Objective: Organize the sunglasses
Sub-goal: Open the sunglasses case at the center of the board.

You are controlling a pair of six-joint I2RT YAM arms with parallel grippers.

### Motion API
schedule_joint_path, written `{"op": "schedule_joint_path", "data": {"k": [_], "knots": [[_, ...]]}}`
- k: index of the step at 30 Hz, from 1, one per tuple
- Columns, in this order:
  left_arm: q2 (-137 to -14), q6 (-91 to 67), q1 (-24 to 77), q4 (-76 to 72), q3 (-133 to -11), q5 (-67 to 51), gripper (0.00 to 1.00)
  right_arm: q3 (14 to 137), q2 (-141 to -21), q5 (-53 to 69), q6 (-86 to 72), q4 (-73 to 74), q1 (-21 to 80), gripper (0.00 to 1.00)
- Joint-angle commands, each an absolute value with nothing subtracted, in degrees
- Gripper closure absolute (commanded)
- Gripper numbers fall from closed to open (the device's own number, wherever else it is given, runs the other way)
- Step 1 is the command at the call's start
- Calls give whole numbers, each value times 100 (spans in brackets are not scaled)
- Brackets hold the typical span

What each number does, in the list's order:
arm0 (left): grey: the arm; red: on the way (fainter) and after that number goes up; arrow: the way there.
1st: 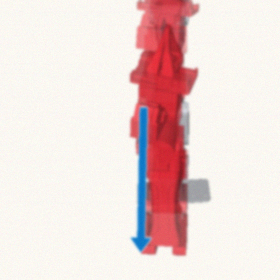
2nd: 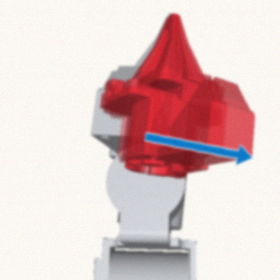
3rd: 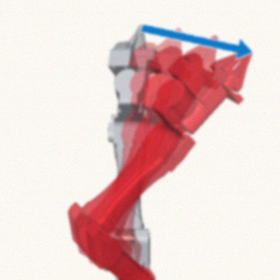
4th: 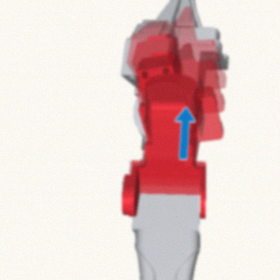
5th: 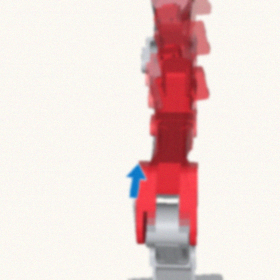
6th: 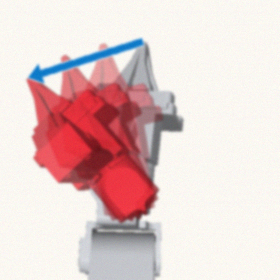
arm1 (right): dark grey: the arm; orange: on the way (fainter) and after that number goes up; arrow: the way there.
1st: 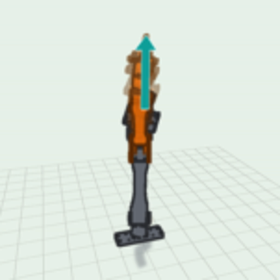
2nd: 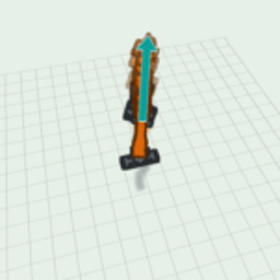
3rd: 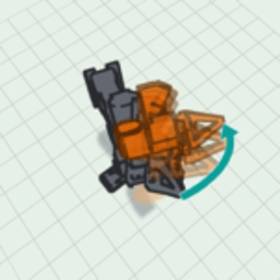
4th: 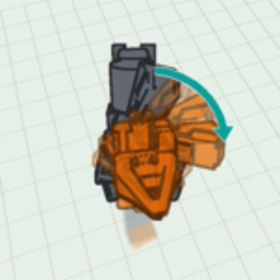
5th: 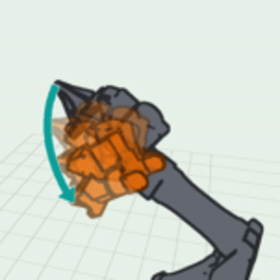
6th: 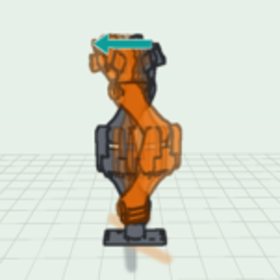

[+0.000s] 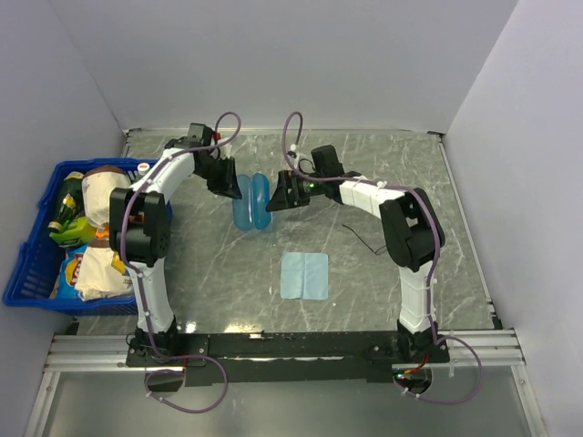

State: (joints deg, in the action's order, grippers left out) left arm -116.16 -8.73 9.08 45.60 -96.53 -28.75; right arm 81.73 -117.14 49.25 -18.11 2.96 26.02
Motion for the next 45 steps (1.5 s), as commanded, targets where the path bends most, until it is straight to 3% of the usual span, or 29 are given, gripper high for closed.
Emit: {"op": "schedule_joint_path", "data": {"k": [1,5,11,32,38,45], "knots": [[-11593,-1002,975,4623,-9712,-2821,99,8104,-11347,4685,-1855,114,2601,6],[-11619,-993,1011,4614,-9756,-2935,99,8147,-11382,4536,-1785,158,2654,7],[-11593,-932,1037,4597,-9703,-3199,99,8139,-11408,4307,-1600,237,2698,18],[-11768,-976,1125,4570,-9712,-2926,99,8103,-11224,4922,-1793,-79,2918,23],[-11698,-914,1125,4579,-9721,-3304,99,8235,-11364,4210,-1530,325,2962,38],[-11540,-861,1099,4535,-9686,-3970,99,8227,-11364,3832,-1371,413,2918,42]]}}
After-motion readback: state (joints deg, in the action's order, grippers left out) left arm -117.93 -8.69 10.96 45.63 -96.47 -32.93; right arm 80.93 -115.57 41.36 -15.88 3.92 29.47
